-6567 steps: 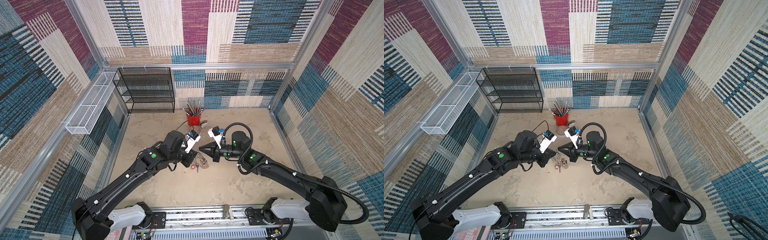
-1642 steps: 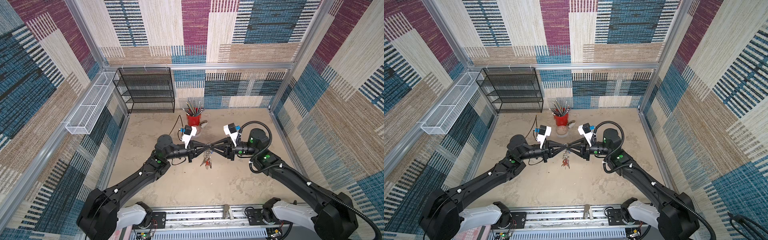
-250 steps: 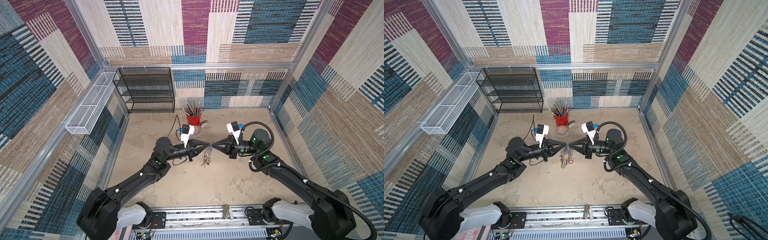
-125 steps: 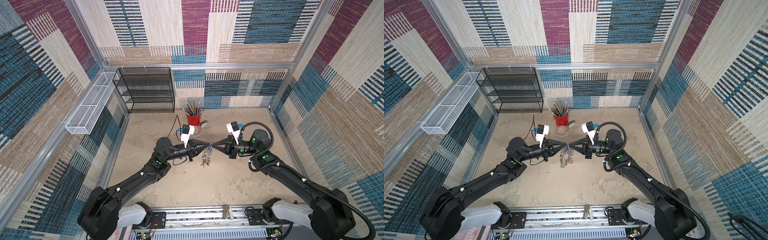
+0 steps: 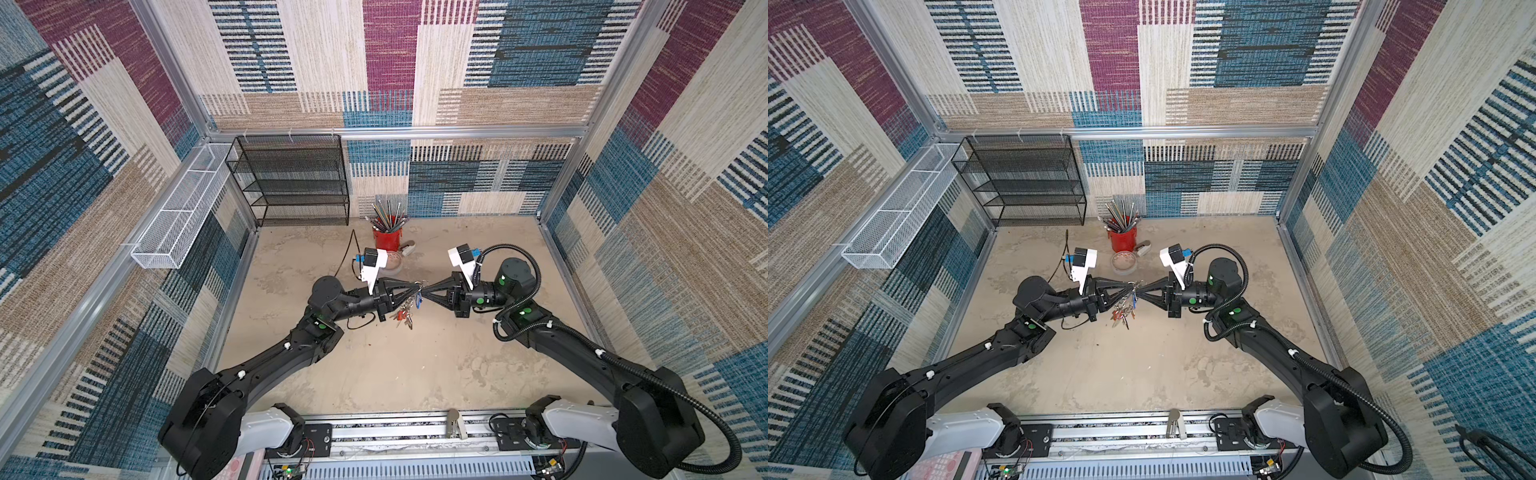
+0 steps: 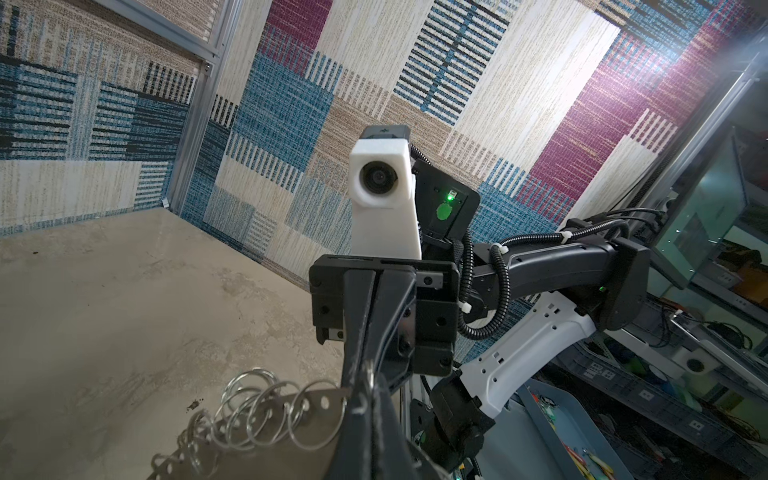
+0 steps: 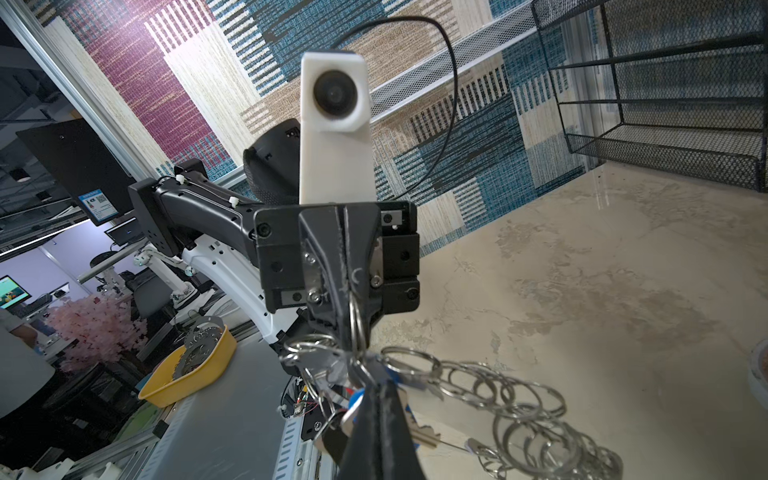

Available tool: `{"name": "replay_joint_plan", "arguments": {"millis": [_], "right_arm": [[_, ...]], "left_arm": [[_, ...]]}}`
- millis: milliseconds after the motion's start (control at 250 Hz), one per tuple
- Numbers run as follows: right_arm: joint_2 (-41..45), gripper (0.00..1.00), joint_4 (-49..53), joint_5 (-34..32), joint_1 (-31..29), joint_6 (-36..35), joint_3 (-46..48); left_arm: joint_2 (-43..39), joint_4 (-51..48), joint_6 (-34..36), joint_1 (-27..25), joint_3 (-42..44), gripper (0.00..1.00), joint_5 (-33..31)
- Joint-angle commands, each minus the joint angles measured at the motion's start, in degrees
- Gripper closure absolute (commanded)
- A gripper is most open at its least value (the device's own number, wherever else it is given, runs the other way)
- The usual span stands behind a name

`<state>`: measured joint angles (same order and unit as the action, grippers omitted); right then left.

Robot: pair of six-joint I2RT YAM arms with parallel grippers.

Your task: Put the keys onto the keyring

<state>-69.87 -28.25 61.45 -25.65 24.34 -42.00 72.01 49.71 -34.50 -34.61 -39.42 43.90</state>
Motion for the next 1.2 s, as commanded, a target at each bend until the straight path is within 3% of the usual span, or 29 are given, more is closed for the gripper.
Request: {"name": "replay_joint_plan", "arguments": {"millis": [0, 300, 768, 1196], "right_arm": [[-0.60, 1.00, 0.37, 0.43, -0.41, 0.04, -0.69], [-1.62, 1.00, 0.72, -1.90, -0.48, 0.17, -2.94], [4.88, 0.69, 13.21, -9.09, 4.35, -4.01, -4.59], [4.35, 0.62, 13.27, -6.89, 0.33, -5.93, -6.60]], "left_arm": [[0.10, 6.39, -0.74, -0.28, 0.13, 1.00, 1.10], [0.26, 5.54, 0.00, -0.76, 0.61, 1.00, 1.15], [-0.58, 3.17, 1.94, -0.97, 1.54, 1.00, -0.31], [0.05, 4.11, 1.41, -0.94, 1.26, 1.00, 0.22]]}}
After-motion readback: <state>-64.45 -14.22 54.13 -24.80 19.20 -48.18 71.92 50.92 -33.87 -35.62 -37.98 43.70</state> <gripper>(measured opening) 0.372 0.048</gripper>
